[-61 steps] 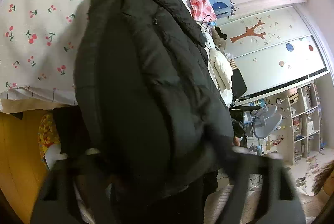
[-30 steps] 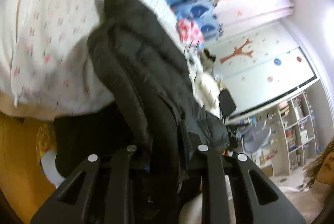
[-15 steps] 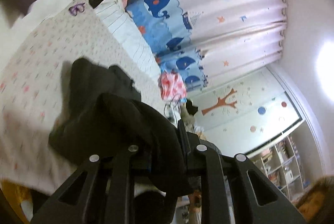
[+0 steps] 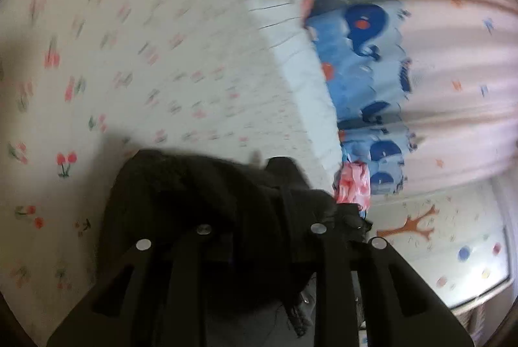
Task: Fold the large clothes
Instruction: 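Lower the folded jacket onto the bed with both tools, then open both tools and press the folded jacket flat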
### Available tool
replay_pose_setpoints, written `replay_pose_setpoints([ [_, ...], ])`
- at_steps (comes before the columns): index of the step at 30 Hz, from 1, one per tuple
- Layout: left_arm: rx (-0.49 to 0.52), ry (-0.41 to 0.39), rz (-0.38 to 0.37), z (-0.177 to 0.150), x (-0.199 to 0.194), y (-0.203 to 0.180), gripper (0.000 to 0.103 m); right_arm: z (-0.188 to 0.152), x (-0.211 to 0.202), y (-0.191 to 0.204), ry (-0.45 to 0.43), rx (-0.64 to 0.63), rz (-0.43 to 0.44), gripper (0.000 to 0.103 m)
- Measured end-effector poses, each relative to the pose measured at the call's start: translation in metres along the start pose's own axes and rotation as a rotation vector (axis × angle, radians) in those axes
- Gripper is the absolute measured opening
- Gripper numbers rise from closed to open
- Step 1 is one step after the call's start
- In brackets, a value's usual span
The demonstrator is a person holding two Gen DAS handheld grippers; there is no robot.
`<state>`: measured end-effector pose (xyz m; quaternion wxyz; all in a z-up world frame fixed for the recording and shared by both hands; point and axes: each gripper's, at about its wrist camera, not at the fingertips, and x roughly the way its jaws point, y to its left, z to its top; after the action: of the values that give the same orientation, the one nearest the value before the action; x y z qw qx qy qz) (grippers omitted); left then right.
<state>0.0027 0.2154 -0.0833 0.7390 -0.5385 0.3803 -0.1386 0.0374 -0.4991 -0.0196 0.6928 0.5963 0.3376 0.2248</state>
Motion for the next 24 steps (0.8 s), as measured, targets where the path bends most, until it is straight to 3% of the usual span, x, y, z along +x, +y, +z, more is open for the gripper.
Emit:
replay_pose_setpoints([
  [2,0.004,0.010,-0.007,-0.001,0.001,0.004,0.029,0.000,0.000,0.000,-0.002,-0.012,0.033,0.035],
  [3,0.010,0.018,-0.009,-0.001,-0.001,0.001,0.033,0.000,0.000,0.000,0.003,-0.007,0.046,0.044],
  [4,0.008,0.031,-0.023,0.001,-0.005,-0.002,0.047,0.001,-0.003,0.000,0.007,0.006,0.061,0.055],
  [5,-0.018,0.046,-0.065,0.004,-0.014,-0.006,0.069,0.000,-0.012,0.000,0.008,0.020,0.073,0.060],
  [7,-0.068,0.013,-0.118,0.010,-0.038,-0.013,0.095,0.000,-0.039,0.007,-0.020,0.011,0.089,0.083],
  [9,-0.064,-0.052,-0.219,0.015,-0.072,-0.031,0.096,-0.006,-0.062,0.031,-0.061,-0.052,0.064,0.094],
  [11,-0.023,-0.068,-0.253,0.013,-0.089,-0.051,0.096,-0.016,-0.074,0.058,-0.064,-0.153,0.013,0.096],
  [14,0.215,-0.058,-0.175,-0.012,-0.092,-0.108,0.096,-0.040,-0.066,0.108,-0.028,-0.390,-0.157,0.096],
  [19,0.546,0.030,-0.038,-0.081,-0.022,-0.182,0.096,-0.072,0.008,0.162,0.048,-0.670,-0.442,0.096],
  [22,0.671,0.058,0.047,-0.104,0.035,-0.202,0.096,-0.086,0.072,0.167,0.107,-0.890,-0.656,0.096],
  [24,0.731,0.066,0.134,-0.110,0.069,-0.195,0.096,-0.087,0.114,0.139,0.152,-1.001,-0.828,0.096],
])
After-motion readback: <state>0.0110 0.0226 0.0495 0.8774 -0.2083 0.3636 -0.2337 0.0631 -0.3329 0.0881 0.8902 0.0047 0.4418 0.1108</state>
